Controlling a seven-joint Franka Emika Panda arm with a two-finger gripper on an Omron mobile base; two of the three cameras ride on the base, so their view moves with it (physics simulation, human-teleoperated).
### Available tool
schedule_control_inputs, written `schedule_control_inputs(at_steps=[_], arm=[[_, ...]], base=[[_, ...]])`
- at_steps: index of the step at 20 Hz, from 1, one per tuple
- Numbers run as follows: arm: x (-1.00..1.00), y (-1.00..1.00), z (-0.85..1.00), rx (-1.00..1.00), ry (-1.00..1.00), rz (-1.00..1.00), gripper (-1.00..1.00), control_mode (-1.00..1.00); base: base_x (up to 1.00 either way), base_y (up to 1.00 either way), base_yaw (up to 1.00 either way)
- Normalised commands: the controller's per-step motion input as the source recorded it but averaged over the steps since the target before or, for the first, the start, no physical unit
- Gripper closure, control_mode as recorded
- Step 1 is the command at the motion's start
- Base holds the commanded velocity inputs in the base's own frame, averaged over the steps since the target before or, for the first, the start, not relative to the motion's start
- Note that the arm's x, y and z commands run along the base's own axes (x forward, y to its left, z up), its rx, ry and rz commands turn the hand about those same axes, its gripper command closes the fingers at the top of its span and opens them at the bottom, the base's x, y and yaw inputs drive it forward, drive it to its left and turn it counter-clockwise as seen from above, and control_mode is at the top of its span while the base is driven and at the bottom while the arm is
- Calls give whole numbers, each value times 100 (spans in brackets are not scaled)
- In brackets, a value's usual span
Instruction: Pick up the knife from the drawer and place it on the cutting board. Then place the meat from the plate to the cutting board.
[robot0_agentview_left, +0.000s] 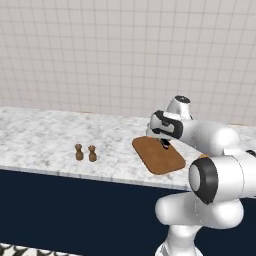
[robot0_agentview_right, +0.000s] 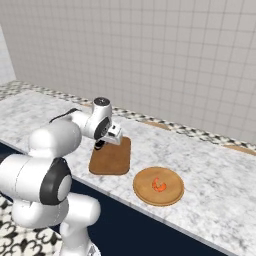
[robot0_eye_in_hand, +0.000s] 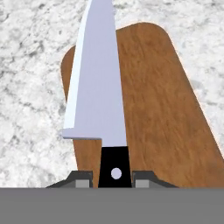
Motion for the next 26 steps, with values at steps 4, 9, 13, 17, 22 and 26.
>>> schedule_control_inputs(at_steps=[4,9,13,17,22,26], arm=[[9,0,-44,-4,0,12,100,-100],[3,0,-49,-6,0,10,100,-100],[15,0,-36,-3,0,10,100,-100],[32,1,-24,0,0,9,100,-100],[11,5,-15,-2,0,9,-100,-100],[-9,-5,32,0,-5,7,-100,-100]], base=[[0,0,0],[0,0,0],[0,0,0],[0,0,0],[0,0,0],[0,0,0]])
